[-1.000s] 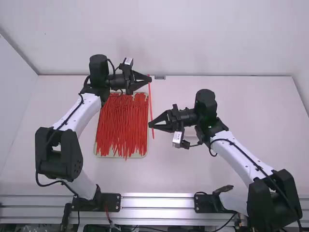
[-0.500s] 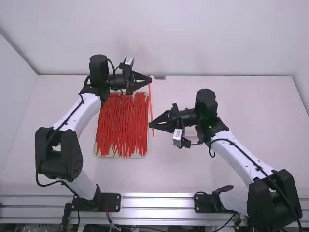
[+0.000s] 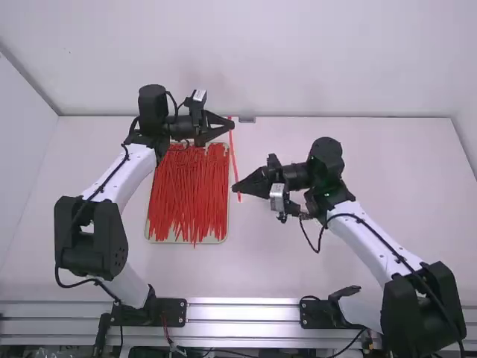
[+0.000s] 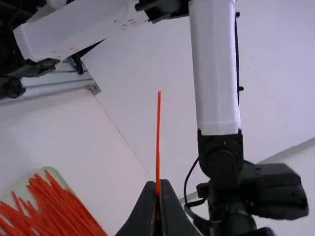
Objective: Fasten the cable tie
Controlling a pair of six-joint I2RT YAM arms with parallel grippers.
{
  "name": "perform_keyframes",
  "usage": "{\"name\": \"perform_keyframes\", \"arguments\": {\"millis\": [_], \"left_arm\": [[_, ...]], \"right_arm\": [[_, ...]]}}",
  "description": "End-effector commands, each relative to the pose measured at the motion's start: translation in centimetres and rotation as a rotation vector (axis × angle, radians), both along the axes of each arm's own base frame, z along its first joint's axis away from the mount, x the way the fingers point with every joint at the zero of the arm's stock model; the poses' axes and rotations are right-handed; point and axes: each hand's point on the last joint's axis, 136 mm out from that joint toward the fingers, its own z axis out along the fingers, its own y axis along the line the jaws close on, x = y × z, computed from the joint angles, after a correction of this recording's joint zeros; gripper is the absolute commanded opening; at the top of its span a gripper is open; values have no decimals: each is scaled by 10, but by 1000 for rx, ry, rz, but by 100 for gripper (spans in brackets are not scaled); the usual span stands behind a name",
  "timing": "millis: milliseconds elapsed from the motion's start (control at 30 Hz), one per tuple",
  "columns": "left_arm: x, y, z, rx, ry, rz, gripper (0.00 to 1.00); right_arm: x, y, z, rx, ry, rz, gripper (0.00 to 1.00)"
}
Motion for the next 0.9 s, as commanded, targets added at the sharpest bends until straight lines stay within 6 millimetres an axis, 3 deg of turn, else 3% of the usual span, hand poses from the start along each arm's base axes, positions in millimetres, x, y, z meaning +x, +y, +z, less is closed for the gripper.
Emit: {"name": "perform_keyframes", "arguments": {"millis": [0, 300, 533, 867], "left_arm": [[-7, 0, 2, -3, -30, -29, 2], [-7, 0, 2, 2, -55, -31, 2], [-7, 0, 2, 9, -91, -34, 2], [-5, 0, 9, 16, -209, -42, 2]], "right_arm": [[0, -1, -1, -30, 129, 0, 0], [-11, -4, -3, -29, 92, 68, 0], [-14, -5, -3, -54, 178, 84, 0], [-27, -4, 32, -73, 340, 107, 0]]}}
